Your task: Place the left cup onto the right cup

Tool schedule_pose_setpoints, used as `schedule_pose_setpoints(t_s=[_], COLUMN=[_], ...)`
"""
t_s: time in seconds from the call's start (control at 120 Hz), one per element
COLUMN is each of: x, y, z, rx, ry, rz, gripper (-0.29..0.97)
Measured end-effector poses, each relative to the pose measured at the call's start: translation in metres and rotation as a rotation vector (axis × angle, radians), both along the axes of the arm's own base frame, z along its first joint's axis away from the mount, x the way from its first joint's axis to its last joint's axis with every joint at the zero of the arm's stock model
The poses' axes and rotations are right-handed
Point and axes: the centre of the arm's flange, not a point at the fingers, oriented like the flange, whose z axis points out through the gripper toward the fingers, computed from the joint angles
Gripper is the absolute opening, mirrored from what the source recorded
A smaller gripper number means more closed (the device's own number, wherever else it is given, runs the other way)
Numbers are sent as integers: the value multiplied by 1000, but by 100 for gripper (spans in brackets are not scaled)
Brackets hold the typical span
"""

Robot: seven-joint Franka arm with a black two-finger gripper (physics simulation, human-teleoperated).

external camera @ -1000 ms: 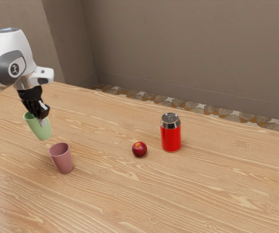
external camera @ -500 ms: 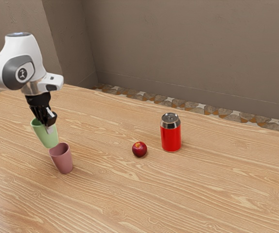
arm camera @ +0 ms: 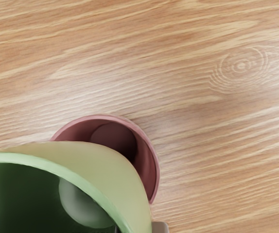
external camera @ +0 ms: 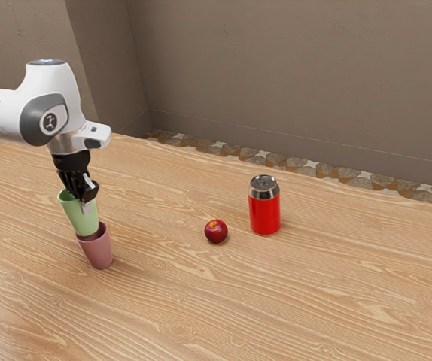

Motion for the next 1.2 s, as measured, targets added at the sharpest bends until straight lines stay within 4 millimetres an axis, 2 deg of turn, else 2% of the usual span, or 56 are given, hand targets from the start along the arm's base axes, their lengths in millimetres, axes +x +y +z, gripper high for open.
schedule_pose_setpoints(t_s=[0.575,0.75,0.858,1.033,1.2], x=[9,11,11,13,26], y=[0,-4,-7,-11,-14], z=[-18,-19,-19,-16,14], rx=[6,14,15,16,16], ry=[24,24,22,16,-34], rz=[6,-6,-12,-20,-24], gripper=[-10,26,42,55,61])
